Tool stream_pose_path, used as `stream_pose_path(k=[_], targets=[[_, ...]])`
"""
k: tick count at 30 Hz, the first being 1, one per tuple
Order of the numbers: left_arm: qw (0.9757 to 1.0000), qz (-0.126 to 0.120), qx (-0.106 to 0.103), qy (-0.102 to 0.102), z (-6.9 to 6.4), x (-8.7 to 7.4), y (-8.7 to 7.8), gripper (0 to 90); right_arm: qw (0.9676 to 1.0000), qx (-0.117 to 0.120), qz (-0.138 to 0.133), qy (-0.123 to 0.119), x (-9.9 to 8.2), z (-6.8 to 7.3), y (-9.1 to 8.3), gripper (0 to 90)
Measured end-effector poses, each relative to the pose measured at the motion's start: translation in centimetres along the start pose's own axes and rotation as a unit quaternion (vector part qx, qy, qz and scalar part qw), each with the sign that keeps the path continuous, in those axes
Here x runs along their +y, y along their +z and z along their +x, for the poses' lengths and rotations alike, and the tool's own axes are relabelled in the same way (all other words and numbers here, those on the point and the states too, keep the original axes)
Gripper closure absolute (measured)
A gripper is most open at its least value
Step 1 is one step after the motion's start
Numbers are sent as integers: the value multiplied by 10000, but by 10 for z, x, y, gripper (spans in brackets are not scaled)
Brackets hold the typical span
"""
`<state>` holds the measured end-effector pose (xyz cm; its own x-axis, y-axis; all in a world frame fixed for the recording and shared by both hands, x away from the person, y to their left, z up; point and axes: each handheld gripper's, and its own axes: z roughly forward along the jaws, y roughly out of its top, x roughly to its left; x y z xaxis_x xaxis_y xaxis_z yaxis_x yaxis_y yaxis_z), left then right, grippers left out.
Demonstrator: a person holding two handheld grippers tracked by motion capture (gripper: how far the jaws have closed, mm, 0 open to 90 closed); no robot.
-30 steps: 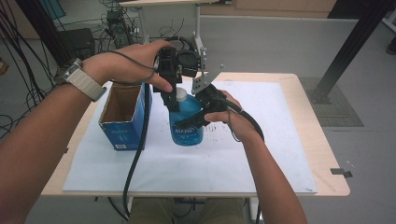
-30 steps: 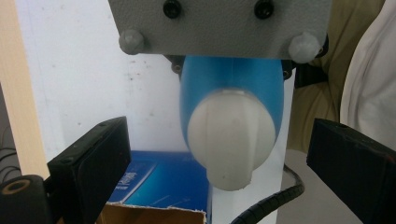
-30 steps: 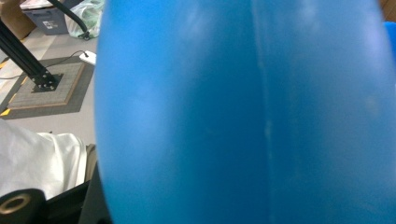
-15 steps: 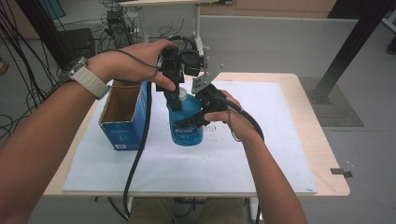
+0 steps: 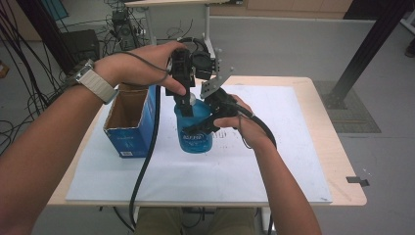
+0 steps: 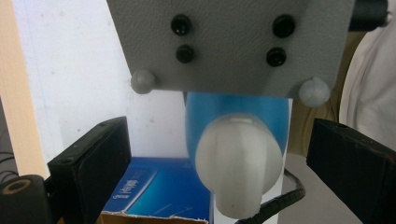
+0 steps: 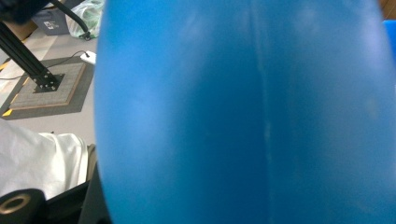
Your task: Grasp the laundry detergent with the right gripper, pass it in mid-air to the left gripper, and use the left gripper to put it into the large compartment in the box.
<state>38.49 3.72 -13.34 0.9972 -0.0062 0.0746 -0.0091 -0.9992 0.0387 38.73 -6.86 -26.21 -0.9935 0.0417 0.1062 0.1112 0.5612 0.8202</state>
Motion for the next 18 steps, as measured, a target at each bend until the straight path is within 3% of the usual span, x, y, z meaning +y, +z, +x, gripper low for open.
stream_pose_path(k=[18], targets=[[10000,-18,19,22,0,0,-2,69,10000,-3,-19,4,-1,-1,-1,433]])
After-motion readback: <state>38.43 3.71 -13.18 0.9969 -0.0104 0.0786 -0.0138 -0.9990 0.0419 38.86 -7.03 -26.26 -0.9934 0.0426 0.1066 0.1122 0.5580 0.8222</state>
